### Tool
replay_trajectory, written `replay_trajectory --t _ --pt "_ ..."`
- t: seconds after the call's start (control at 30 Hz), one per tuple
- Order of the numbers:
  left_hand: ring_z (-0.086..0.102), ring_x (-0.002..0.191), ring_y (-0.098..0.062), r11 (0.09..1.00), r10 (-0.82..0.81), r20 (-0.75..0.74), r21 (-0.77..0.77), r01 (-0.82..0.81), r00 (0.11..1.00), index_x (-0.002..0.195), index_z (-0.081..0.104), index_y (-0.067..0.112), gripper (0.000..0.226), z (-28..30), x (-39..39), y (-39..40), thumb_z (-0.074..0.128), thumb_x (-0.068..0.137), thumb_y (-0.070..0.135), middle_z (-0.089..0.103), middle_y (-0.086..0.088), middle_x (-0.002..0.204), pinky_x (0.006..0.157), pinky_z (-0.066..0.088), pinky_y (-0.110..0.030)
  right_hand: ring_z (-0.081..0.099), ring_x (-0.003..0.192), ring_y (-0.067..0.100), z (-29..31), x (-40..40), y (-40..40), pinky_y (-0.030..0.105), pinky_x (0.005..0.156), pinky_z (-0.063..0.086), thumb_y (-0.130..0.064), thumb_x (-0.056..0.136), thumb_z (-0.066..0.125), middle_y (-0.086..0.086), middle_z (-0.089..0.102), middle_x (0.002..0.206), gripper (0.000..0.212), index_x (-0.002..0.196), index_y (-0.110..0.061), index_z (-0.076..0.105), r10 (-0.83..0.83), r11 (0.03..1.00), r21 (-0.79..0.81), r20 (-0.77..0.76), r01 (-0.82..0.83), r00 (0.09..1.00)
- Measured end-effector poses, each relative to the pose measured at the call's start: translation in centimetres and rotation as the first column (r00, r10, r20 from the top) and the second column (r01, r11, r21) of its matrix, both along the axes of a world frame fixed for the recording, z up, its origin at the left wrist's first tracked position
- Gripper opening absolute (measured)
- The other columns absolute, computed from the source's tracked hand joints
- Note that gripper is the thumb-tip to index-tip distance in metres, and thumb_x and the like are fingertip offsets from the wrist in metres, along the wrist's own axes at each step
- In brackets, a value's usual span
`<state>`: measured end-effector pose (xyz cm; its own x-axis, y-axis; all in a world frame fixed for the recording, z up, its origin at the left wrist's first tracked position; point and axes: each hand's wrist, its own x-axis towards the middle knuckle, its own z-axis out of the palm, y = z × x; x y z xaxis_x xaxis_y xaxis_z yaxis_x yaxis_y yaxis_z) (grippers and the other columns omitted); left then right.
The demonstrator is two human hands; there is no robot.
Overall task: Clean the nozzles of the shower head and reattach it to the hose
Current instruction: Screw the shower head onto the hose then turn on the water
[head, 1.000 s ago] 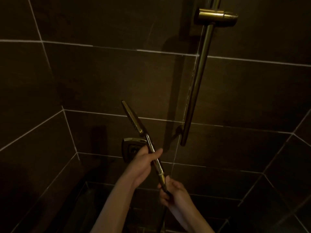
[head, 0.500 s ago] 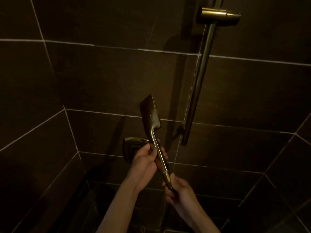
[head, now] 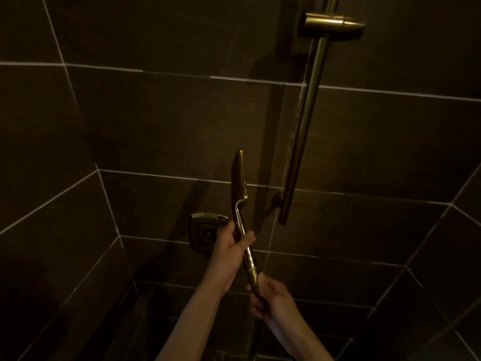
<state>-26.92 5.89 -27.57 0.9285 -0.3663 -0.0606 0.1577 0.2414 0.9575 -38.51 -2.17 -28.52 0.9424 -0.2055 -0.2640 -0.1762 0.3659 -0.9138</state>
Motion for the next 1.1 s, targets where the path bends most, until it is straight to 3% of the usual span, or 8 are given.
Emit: replay_trajectory --t 0.13,0.27,0.37,0.47,0.63,0.8,0.97,1.1 --pt "0.061 0.118 -0.022 1.0 -0.015 -0.041 0.008 0.016 0.999 0.129 0.059 0.02 0.037 0.2 -0.1 0.4 0.063 0.093 0.012 0.06 -0.004 0.126 0.101 0.048 -0.038 0.03 0.053 0.014 -0.2 -0.1 0.0 0.025 0.05 0.027 -0.019 0.103 0.037 0.006 0.038 0.059 0.031 0.088 0.001 0.054 -0.007 0.999 -0.035 -0.016 0.006 1.0" --pt "0.069 0.103 -0.023 0.999 -0.031 0.011 -0.031 0.031 0.999 0.105 0.07 0.014 0.027 1.0 -0.2 1.1 0.053 0.095 -0.004 0.072 -0.009 0.104 0.088 0.053 -0.032 0.031 0.046 0.01 -0.7 -0.2 -0.4 0.021 0.044 0.028 -0.022 0.101 0.04 0.004 0.038 0.055 0.032 0.085 0.001 0.054 -0.014 1.0 0.015 -0.011 0.014 1.0" --pt "0.074 0.089 -0.022 0.968 -0.075 -0.038 -0.245 0.063 0.996 0.113 0.062 0.002 0.029 1.2 -0.5 1.1 0.039 0.099 -0.007 0.076 -0.011 0.093 0.076 0.06 -0.032 0.032 0.044 0.008 -0.8 -0.2 -0.6 0.02 0.043 0.028 -0.025 0.097 0.044 0.003 0.04 0.054 0.03 0.086 0.001 0.055 -0.013 0.995 0.097 0.01 0.011 1.0" --pt "0.072 0.081 -0.02 0.883 -0.111 -0.122 -0.467 0.042 0.986 0.117 0.062 0.005 0.026 1.2 -0.8 1.2 0.053 0.097 0.018 0.073 -0.008 0.086 0.072 0.059 -0.031 0.032 0.048 0.01 -0.6 -0.3 -0.5 0.022 0.046 0.028 -0.026 0.101 0.043 0.004 0.039 0.058 0.032 0.088 0.0 0.057 -0.003 0.996 0.091 -0.001 0.003 1.0" --pt "0.066 0.076 -0.01 0.956 -0.051 -0.075 -0.292 0.027 0.996 0.124 0.06 0.014 0.054 0.6 -0.9 1.1 0.076 0.076 0.032 0.066 0.001 0.086 0.071 0.055 -0.026 0.038 0.051 0.01 -0.6 -0.5 -0.3 0.023 0.052 0.033 -0.029 0.102 0.041 0.001 0.045 0.058 0.035 0.092 -0.002 0.06 0.026 1.0 -0.007 -0.036 -0.026 0.999" --pt "0.059 0.113 -0.015 0.994 -0.084 -0.047 -0.08 0.08 0.995 0.118 0.067 0.02 0.046 0.8 -0.5 2.1 0.072 0.075 0.038 0.064 -0.001 0.116 0.097 0.045 -0.032 0.042 0.053 0.01 -1.2 -0.8 -0.9 0.024 0.052 0.037 -0.037 0.094 0.048 0.0 0.048 0.058 0.038 0.095 -0.002 0.061 0.028 1.0 0.004 -0.048 -0.028 0.998" --pt "0.069 0.084 -0.005 0.973 -0.107 -0.043 -0.21 0.096 0.993 0.106 0.071 0.006 0.034 1.0 -0.3 2.6 0.073 0.073 0.015 0.072 0.0 0.091 0.071 0.054 -0.018 0.036 0.047 0.007 -1.0 -0.9 -0.7 0.021 0.047 0.031 -0.033 0.09 0.049 -0.003 0.049 0.053 0.033 0.091 -0.001 0.059 0.013 1.0 0.01 0.026 -0.013 1.0" --pt "0.07 0.082 -0.017 0.943 -0.124 -0.055 -0.317 0.1 0.991 0.106 0.067 -0.001 0.029 1.1 -0.8 2.7 0.065 0.079 0.009 0.071 -0.011 0.088 0.072 0.058 -0.026 0.032 0.048 0.007 -0.6 -1.0 -0.5 0.02 0.047 0.027 -0.026 0.098 0.043 -0.006 0.045 0.05 0.031 0.09 0.0 0.056 0.007 1.0 -0.03 0.056 -0.006 0.998"
